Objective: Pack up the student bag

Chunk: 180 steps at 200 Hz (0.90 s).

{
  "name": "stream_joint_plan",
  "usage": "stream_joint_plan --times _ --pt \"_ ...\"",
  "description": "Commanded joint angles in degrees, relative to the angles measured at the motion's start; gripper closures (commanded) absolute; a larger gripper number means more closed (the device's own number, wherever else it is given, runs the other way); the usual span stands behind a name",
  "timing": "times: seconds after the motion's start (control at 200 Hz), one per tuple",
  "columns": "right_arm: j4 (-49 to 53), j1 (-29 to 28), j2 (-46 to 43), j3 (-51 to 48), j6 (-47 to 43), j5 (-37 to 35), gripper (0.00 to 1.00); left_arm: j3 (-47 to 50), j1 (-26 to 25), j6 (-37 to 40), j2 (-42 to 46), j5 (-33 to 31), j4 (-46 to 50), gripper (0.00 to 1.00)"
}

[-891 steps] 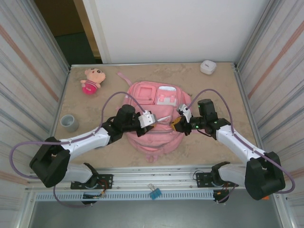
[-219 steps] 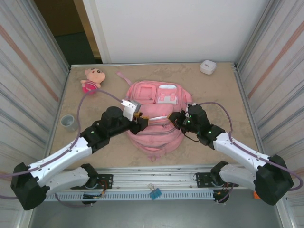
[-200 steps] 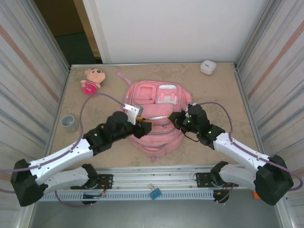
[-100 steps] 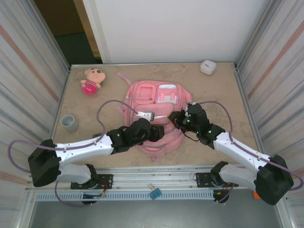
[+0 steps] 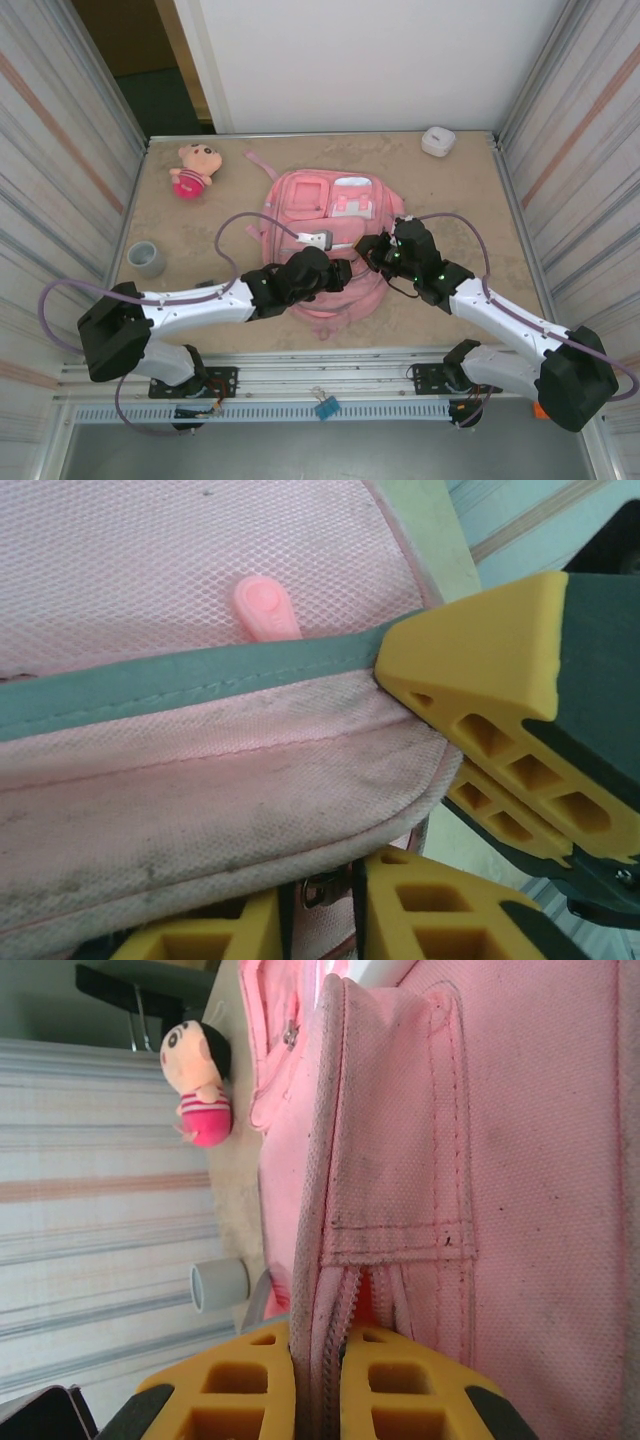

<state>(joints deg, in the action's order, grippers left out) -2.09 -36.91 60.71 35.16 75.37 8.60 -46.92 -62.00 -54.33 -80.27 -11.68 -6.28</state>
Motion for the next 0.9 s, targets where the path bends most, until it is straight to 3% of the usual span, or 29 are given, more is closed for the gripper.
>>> stream_joint_plan --times 0.0,0.17,0.481,0.631,0.897 --pt "-3.3 -0.7 -2.0 4.0 -2.6 1.6 1.00 0.8 1.4 -3.1 -0.1 -4.2 -2.2 0.83" --pt "1.4 0.9 -2.2 5.5 -5.9 3.9 1.00 1.8 2.1 -0.7 1.9 -2.8 -1.0 1.00" --pt "6.1 8.0 -0.8 7.2 -11.7 13.2 1.00 4.7 5.1 3.4 11.9 -0.4 11.5 1.00" --pt "7.5 10.4 1.8 9.4 -15.5 18.2 1.00 2.0 7.6 12.6 13.7 3.3 20.0 1.00" --pt "15.2 16.6 5.3 14.9 -24.4 26.0 1.00 -3.8 10.0 28.5 13.3 2.8 33.2 1.00"
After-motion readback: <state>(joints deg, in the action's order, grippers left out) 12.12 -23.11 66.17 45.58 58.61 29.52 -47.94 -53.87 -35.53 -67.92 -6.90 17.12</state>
